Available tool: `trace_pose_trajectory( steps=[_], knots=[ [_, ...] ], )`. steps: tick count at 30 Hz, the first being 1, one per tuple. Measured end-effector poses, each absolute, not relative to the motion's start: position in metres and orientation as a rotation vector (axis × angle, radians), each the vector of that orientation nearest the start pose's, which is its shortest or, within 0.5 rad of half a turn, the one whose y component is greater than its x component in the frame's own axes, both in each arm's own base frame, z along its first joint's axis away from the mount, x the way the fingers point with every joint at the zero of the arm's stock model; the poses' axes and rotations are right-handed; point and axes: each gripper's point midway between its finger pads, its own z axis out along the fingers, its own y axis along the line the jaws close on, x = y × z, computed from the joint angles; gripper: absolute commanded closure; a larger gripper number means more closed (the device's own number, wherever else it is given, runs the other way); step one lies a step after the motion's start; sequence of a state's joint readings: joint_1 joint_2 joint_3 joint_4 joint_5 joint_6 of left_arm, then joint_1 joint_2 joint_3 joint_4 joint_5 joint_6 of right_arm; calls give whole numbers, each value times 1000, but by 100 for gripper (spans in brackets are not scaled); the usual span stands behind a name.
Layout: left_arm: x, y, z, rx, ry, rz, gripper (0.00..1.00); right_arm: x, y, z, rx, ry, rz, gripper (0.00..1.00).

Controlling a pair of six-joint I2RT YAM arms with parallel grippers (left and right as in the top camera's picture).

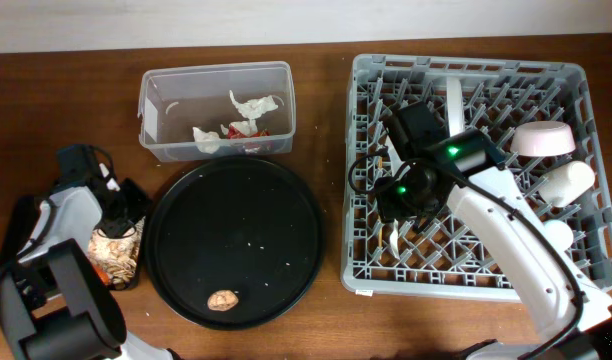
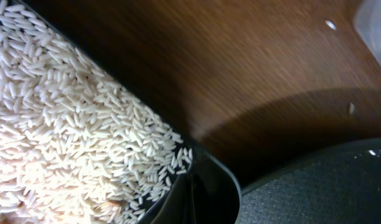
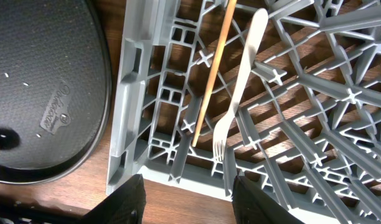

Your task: Sort waste into correct bins and load items into the dishwasher rack

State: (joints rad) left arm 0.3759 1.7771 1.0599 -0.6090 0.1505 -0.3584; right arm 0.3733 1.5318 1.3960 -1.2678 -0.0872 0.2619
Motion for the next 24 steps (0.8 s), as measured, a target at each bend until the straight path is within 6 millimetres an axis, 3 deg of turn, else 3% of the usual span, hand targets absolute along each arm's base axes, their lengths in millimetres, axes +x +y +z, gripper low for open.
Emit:
trace_pose_trajectory(
  steps=[10,22,23,24],
  knots=[
    [354,81,21,-986,2704,-241,99,275,124,162,-178,2998,203,51],
    [389,54,32,-891,2609,-325,99,275,124,162,-178,2998,203,50],
    [391,51,33,-882,2606,-343,97,275,124,162,-178,2998,202,51],
    [390,50,33,-880,2608,-351,87,275,124,162,-178,2998,202,51]
  ],
)
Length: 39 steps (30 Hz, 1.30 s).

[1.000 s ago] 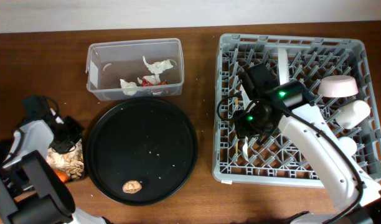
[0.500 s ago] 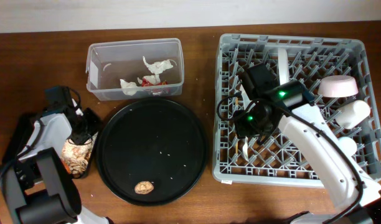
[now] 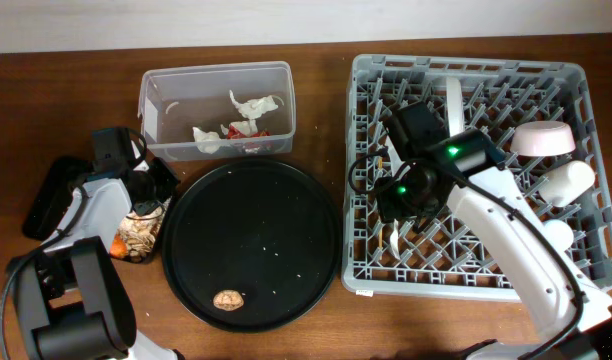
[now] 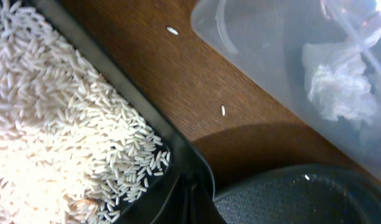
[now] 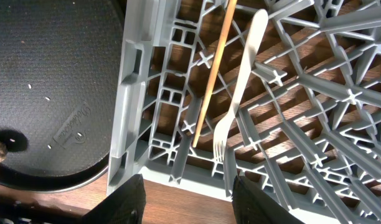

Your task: Sort waste into correct bins and load items into the dishwasher rack

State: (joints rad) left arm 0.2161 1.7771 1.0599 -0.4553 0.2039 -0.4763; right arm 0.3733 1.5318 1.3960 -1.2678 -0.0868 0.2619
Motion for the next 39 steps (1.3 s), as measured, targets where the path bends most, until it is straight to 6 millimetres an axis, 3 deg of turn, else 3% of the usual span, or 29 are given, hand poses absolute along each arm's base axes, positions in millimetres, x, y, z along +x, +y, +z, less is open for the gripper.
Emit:
trace_pose_trajectory(
  steps=[3,7,11,15,20,25,29,34,39],
  knots=[
    [382,48,33,-887,2656,-348,74,275,124,162,-179,2999,202,51],
    [369,46,45,-880,2740,-328,44,274,123,162,-178,3002,201,50],
    [360,38,85,-759,2751,-316,43,273,123,161,-178,3005,199,50],
    [330,13,109,-643,2836,-313,43,272,122,161,-178,3013,195,49],
    [289,-53,103,-294,3059,-309,23,271,122,161,-179,3015,195,49],
    [235,-105,101,127,3229,-176,15,271,122,161,-179,3018,195,49],
    [198,-110,82,203,3325,-37,14,270,122,161,-178,3020,194,49],
    [165,-92,44,72,3414,80,14,270,122,161,-179,3023,192,49],
    [163,-91,23,38,3387,64,14,269,121,161,-178,3026,191,49]
  ],
)
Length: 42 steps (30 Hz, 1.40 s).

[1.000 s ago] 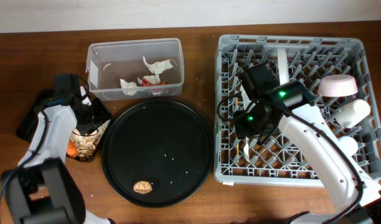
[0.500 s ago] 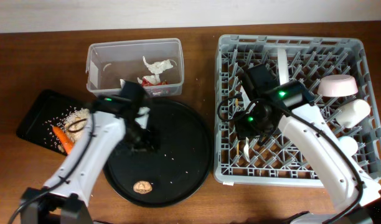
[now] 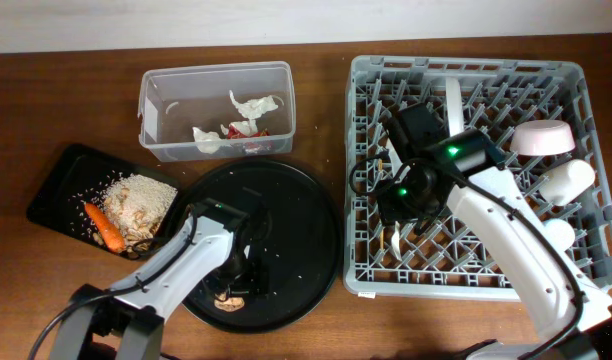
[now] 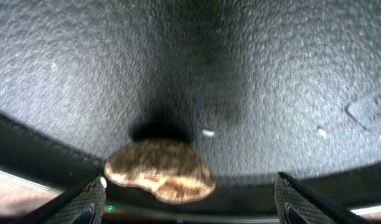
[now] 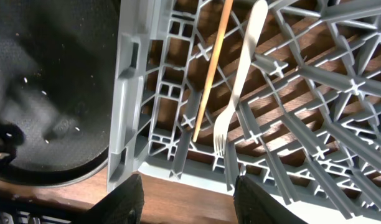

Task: Sort waste into correct bins and load items into the dishwasher rack
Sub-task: 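Grasp the brown peanut on the round black tray with the left gripper, then carry the peanut onto the rice tray beside the carrot and release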

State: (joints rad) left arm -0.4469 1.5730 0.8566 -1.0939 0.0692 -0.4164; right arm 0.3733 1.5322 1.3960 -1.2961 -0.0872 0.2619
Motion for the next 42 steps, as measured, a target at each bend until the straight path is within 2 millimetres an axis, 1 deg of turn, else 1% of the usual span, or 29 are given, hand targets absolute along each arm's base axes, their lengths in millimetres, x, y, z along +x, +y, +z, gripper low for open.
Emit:
trace_pose_trajectory(
  steps=[5,7,13,15,16,18,19,21,23,25,26,29,33,35,36,38,39,40,41,42],
  knots=[
    [154,-86,7,31,3390,78,14,268,121,161,-178,3029,190,49],
    [151,-84,5,3,3395,88,16,268,121,161,-178,3028,190,49],
    [154,-86,5,-33,3383,82,18,268,121,161,-178,3028,190,49],
    [156,-87,4,-44,3372,73,25,268,121,161,-178,3028,190,49],
    [160,-89,3,-49,3358,57,29,268,121,161,-178,3028,190,49],
    [162,-91,2,-59,3350,40,43,268,121,161,-178,3028,190,49],
    [163,-92,2,-64,3347,33,48,268,121,161,-178,3029,190,49],
    [163,-93,2,-70,3347,28,52,268,121,161,-178,3029,190,49],
    [163,-93,2,-69,3346,26,61,268,121,161,-178,3029,190,50],
    [163,-93,2,-71,3346,26,65,268,121,161,-178,3029,190,49],
    [163,-93,2,-72,3346,26,73,268,121,160,-178,3029,190,49],
    [163,-94,3,-78,3346,22,79,268,121,160,-178,3029,190,49],
    [166,-95,6,-80,3344,19,93,268,121,160,-178,3032,189,49],
    [175,-99,14,-79,3323,4,99,267,121,160,-178,3032,189,49],
    [184,-101,20,-82,3304,-3,99,267,121,160,-178,3035,188,49],
    [209,-102,38,-123,3240,-22,99,266,120,160,-178,3037,187,49],
    [230,-98,51,-171,3185,-33,99,266,120,160,-177,3038,187,49],
    [244,-93,58,-209,3148,-38,99,266,120,160,-177,3038,186,49],
    [263,-81,70,-277,3093,-39,99,266,120,160,-177,3039,186,49],
    [271,-75,74,-313,3066,-40,98,266,120,160,-178,3038,186,49]
  ],
)
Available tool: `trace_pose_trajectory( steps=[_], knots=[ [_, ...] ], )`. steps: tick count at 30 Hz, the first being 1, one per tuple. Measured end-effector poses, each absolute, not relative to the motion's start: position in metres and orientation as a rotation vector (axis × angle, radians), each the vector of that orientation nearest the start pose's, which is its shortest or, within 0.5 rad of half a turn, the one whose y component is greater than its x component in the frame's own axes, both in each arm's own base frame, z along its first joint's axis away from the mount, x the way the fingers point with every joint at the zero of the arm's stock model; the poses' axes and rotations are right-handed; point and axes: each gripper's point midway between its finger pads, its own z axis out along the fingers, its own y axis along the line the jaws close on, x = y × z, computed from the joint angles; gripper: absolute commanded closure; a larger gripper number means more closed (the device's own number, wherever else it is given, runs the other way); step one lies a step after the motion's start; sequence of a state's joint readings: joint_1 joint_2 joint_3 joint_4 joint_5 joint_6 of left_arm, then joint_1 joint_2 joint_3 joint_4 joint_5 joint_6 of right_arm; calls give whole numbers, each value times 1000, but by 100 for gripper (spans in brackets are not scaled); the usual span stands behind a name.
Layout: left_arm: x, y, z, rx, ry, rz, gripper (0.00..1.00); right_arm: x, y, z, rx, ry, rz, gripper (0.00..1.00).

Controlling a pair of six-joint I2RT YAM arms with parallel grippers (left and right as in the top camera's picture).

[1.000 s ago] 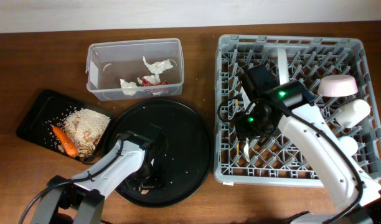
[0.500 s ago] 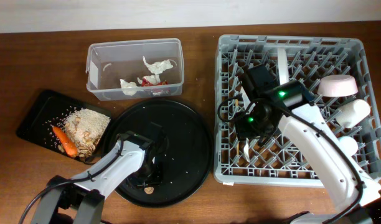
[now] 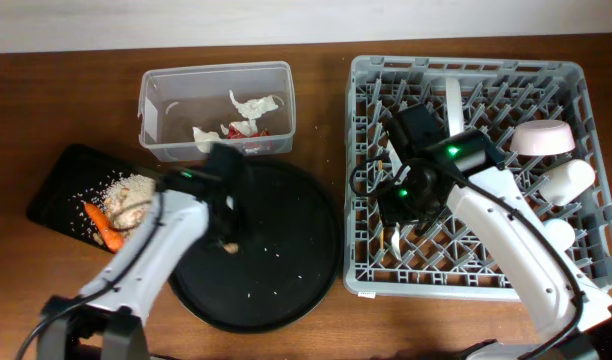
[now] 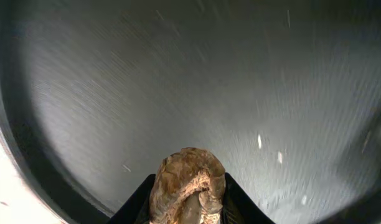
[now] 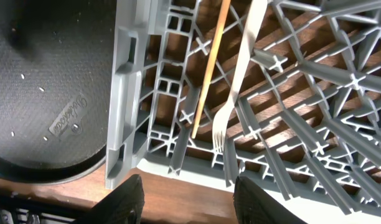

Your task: Sort waste into correct bins and load items into the dishwasher rack

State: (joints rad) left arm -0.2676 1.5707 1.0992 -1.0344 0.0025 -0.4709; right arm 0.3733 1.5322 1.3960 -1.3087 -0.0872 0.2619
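My left gripper is shut on a brown lump of food waste, held above the left part of the round black tray. The black food bin with rice and a carrot lies to the left. A clear bin at the back holds crumpled paper waste. My right gripper stands open over the front left corner of the grey dishwasher rack, above a white fork and a wooden chopstick lying in it.
A pink bowl and white cups sit at the right side of the rack. A few rice grains lie scattered on the black tray. Bare wood shows in front of the rack.
My left gripper was open over the brown lump at the tray's front; now it is shut on the lump and holds it over the tray's left part. The right arm has barely moved.
My left gripper was low at the black food bin, and the tray stood a little more to the left. Then it was between the bin and the clear bin. Later it hung open over the brown lump, which it now holds. The right gripper stayed open over the rack.
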Motion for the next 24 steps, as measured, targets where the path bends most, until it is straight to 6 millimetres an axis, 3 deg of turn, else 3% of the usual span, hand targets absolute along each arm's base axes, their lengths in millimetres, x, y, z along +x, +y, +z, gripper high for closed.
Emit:
trace_pose_trajectory(
  steps=[1,3,8,9,13,15,16,17,19,21,24],
  knots=[
    [284,-63,80,-377,3024,-45,98,266,120,160,-178,3039,186,49],
    [319,-17,93,-582,2876,-41,98,266,120,160,-177,3038,186,49],
    [344,79,96,-929,2649,8,98,266,120,160,-178,3039,186,49],
    [346,102,92,-1003,2607,28,94,266,120,160,-177,3039,186,49],
    [351,129,81,-1084,2560,44,74,266,120,160,-178,3039,186,49],
    [349,139,74,-1121,2555,52,71,266,120,160,-178,3039,186,49],
    [348,144,74,-1137,2545,56,65,266,120,160,-178,3039,186,49],
    [347,149,74,-1152,2535,58,48,266,120,160,-178,3040,185,49],
    [345,154,74,-1163,2531,64,30,266,120,160,-178,3039,186,49],
    [343,157,74,-1179,2525,65,25,266,120,160,-177,3040,185,49],
    [343,156,73,-1171,2532,56,25,266,120,160,-178,3039,186,49]
  ],
)
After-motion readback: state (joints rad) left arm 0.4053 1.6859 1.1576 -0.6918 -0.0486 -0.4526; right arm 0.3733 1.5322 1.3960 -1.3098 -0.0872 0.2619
